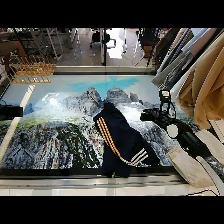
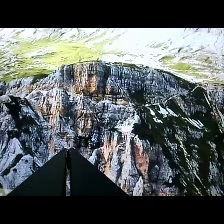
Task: Fold the clothes and pants, and hang the long-sleeved shirts on hangers.
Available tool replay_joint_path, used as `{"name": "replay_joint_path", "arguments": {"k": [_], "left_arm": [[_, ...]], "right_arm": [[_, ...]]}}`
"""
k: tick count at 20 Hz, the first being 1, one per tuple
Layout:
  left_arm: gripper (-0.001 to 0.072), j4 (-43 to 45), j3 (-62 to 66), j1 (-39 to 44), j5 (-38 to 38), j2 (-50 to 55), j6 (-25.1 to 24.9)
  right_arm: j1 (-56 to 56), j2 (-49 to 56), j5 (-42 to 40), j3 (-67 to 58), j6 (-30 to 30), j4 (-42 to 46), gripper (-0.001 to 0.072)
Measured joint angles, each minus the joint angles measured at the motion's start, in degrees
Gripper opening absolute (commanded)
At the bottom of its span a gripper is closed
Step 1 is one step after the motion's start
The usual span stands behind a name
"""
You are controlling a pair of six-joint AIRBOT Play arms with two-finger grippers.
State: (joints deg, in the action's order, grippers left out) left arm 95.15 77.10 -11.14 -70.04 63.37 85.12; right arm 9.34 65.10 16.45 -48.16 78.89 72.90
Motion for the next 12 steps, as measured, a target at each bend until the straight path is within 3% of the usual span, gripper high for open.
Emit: {"name": "replay_joint_path", "arguments": {"k": [5, 6, 7, 8, 12], "left_arm": [[0.001, -0.79, 0.0, 0.0, 1.27, 0.02, 0.0], [0.0048, -0.96, 0.0, 0.0, 1.99, 0.09, 0.0], [0.0321, -1.53, 0.0, 0.0, 2.51, 0.26, -0.02], [0.072, -2.47, 0.0, 0.0, 2.71, 0.5, 0.0], [0.0702, -15.47, 0.0, 0.04, 1.55, 3.04, -1.66]], "right_arm": [[0.07, 0.0, 0.0, 0.0, 0.02, -0.57, 0.0226], [0.17, 0.0, -0.26, 0.0, 0.02, -1.4, 0.0226], [0.28, -0.02, -0.44, 0.0, 0.07, -2.05, 0.0226], [0.35, 0.0, -0.46, 0.0, 0.13, -2.51, 0.0227], [0.87, -0.9, 1.29, 0.0, 2.16, -7.48, 0.0225]]}}
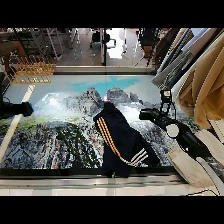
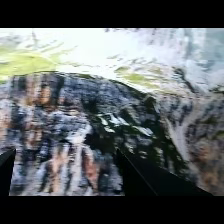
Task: Fold the clothes and pants, and hang the long-sleeved shirts on hangers.
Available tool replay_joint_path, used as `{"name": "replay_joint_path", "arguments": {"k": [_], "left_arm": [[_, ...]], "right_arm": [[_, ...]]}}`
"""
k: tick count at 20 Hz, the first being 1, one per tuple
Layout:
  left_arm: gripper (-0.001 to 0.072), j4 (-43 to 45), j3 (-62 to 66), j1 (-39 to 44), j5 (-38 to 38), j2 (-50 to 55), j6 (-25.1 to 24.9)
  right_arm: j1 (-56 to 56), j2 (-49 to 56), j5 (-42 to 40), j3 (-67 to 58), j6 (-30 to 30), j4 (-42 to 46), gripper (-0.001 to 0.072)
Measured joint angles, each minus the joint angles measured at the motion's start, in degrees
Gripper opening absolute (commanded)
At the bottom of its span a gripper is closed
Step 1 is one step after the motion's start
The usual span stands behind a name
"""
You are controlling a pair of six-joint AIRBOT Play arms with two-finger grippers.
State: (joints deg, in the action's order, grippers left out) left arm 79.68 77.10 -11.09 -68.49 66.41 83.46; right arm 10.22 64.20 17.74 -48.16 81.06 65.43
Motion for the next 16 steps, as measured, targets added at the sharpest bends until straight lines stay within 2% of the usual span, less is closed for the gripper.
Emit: {"name": "replay_joint_path", "arguments": {"k": [3, 4, 5, 6, 7, 11, 12, 16], "left_arm": [[0.0702, -15.61, 0.0, 1.46, -2.69, 4.72, -3.61], [0.0703, -19.08, 0.0, 2.49, -2.93, 6.69, -4.22], [0.0703, -22.05, 0.0, 3.96, -2.82, 9.11, -4.81], [0.0702, -23.89, 0.0, 5.51, -2.21, 11.54, -5.09], [0.0702, -25.88, 0.0, 7.52, -1.11, 14.25, -5.38], [0.0673, -32.5, 0.0, 15.17, 5.29, 24.92, -6.16], [0.0622, -34.34, 0.0, 16.7, 6.86, 27.45, -6.51], [0.0601, -38.84, 1.27, 20.57, 10.43, 35.71, -7.52]], "right_arm": [[-0.57, -2.49, 6.99, 0.0, 1.03, -1.55, 0.0167], [-0.87, -3.56, 10.67, 0.0, 1.14, -0.68, 0.0172], [-1.2, -4.52, 14.6, 0.0, 1.44, 0.35, 0.0247], [-1.44, -5.44, 19.08, 0.0, 1.46, 1.49, 0.0514], [-1.66, -6.23, 23.8, 0.0, 1.42, 2.47, 0.0715], [-1.97, -7.63, 40.09, 1.99, -0.15, 4.92, 0.0694], [-2.01, -7.78, 43.17, 3.04, -0.76, 5.14, 0.0694], [-1.77, -7.87, 50.73, 6.71, -3.65, 3.93, 0.0695]]}}
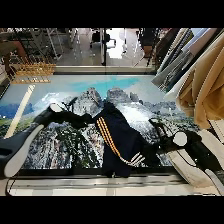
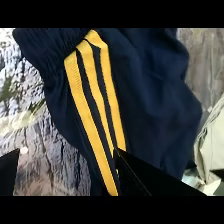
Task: Fold the clothes and pants, and hang the long-sleeved shirts on hangers.
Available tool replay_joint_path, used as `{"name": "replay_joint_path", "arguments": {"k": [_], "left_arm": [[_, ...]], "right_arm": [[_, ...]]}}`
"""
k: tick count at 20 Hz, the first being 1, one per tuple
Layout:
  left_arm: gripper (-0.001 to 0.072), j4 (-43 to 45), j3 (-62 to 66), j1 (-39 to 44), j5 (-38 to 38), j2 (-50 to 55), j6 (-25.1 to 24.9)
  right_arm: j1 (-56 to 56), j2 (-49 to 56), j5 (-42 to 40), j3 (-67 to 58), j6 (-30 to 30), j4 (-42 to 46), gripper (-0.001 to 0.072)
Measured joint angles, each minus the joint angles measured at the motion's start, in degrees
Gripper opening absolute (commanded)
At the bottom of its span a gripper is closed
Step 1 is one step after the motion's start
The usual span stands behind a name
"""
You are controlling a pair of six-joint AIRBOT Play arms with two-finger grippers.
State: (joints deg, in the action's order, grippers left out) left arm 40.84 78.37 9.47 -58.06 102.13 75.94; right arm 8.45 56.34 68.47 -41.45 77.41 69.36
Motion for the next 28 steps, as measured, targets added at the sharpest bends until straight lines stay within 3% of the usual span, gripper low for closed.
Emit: {"name": "replay_joint_path", "arguments": {"k": [4, 6, 9, 10, 12, 16, 20, 28], "left_arm": [[0.0538, -3.82, 5.05, 2.19, 0.94, 6.49, -0.31], [0.0392, -4.83, 7.58, 2.99, 1.62, 8.83, 0.22], [0.0071, -5.79, 9.44, 3.69, 1.81, 11.13, 1.25], [0.001, -6.05, 9.77, 3.8, 1.99, 11.63, 1.44], [0.0008, -6.78, 10.21, 3.91, 2.36, 12.2, 1.68], [0.0005, -12.11, 10.56, 3.15, 2.6, 11.8, -0.72], [0.0003, -16.31, 10.64, 0.02, 1.42, 6.29, -4.37], [0.0007, -18.18, 10.64, -11.78, -6.08, -22.21, -8.26]], "right_arm": [[0.11, 2.14, -0.5, 1.77, -1.01, 0.13, 0.0701], [0.11, 4.2, -1.66, 2.1, -1.07, 1.03, 0.0702], [0.11, 8.07, -3.78, 2.32, -1.62, 1.36, 0.0678], [0.11, 9.33, -4.85, 2.36, -2.08, 1.33, 0.0501], [0.11, 11.56, -7.63, 2.38, -2.6, 0.81, 0.0029], [0.11, 11.91, -10.36, 1.57, -3.45, 0.31, 0.0015], [0.11, 4.22, -6.01, -2.95, -3.52, 2.62, 0.0014], [0.11, -16.63, -5.57, -25.31, 2.78, -1.07, 0.0013]]}}
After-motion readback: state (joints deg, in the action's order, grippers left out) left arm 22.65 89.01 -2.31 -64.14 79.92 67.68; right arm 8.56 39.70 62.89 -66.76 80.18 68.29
